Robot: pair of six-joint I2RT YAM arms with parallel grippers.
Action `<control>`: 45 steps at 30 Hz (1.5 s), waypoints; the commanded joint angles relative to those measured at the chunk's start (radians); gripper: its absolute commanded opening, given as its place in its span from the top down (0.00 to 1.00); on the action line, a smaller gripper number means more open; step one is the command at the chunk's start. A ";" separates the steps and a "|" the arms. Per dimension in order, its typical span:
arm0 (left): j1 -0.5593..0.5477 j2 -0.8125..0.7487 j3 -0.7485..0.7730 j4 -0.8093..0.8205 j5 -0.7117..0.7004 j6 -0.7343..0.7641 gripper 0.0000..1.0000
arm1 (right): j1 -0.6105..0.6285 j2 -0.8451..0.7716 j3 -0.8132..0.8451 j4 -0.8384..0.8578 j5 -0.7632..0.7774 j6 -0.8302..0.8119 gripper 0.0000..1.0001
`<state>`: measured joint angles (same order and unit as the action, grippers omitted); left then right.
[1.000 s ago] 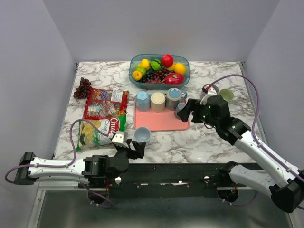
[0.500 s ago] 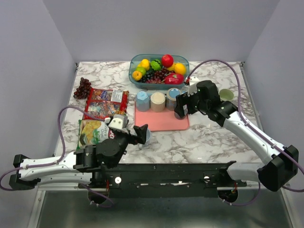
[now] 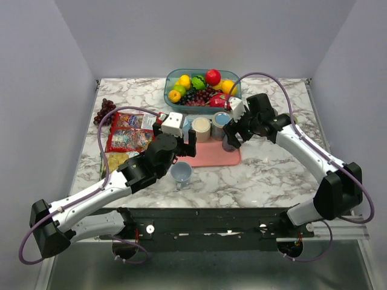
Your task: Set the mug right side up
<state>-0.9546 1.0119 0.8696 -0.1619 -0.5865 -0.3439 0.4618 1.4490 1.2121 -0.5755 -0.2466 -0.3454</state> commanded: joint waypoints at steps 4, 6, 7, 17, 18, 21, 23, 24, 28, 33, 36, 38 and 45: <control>0.066 -0.047 0.000 0.013 0.241 -0.038 0.01 | -0.127 0.177 0.075 -0.153 -0.150 -0.141 0.12; 0.091 -0.044 0.002 0.010 0.270 -0.040 0.01 | -0.147 0.207 0.102 -0.155 -0.192 -0.147 0.12; 0.097 -0.041 0.003 0.004 0.280 -0.046 0.01 | -0.147 0.221 0.113 -0.156 -0.195 -0.152 0.13; 0.142 -0.050 -0.020 0.013 0.343 -0.066 0.01 | -0.164 0.392 0.223 -0.227 -0.269 -0.205 0.19; 0.142 -0.050 -0.020 0.010 0.343 -0.064 0.01 | -0.164 0.421 0.231 -0.237 -0.273 -0.205 0.20; 0.146 -0.053 -0.027 0.015 0.346 -0.069 0.01 | -0.164 0.442 0.241 -0.250 -0.283 -0.201 0.21; 0.146 -0.052 -0.035 0.021 0.353 -0.072 0.01 | -0.164 0.444 0.236 -0.251 -0.286 -0.182 0.23; 0.148 -0.052 -0.041 0.022 0.356 -0.076 0.01 | -0.164 0.439 0.222 -0.250 -0.287 -0.173 0.24; 0.149 -0.041 -0.052 0.038 0.363 -0.081 0.01 | -0.164 0.404 0.172 -0.227 -0.273 -0.124 0.25; 0.154 -0.013 -0.050 0.051 0.375 -0.081 0.01 | -0.155 0.358 0.118 -0.178 -0.258 -0.043 0.25; 0.158 -0.009 -0.053 0.055 0.373 -0.083 0.01 | -0.137 0.353 0.095 -0.149 -0.249 0.002 0.27; 0.162 -0.007 -0.060 0.059 0.375 -0.084 0.01 | -0.124 0.350 0.078 -0.121 -0.215 0.038 0.31; 0.162 -0.006 -0.077 0.067 0.373 -0.099 0.01 | -0.019 0.309 0.018 0.084 0.101 0.207 0.41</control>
<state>-0.7994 1.0019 0.8082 -0.1204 -0.2298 -0.4278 0.3859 1.8046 1.2606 -0.6361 -0.3428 -0.2546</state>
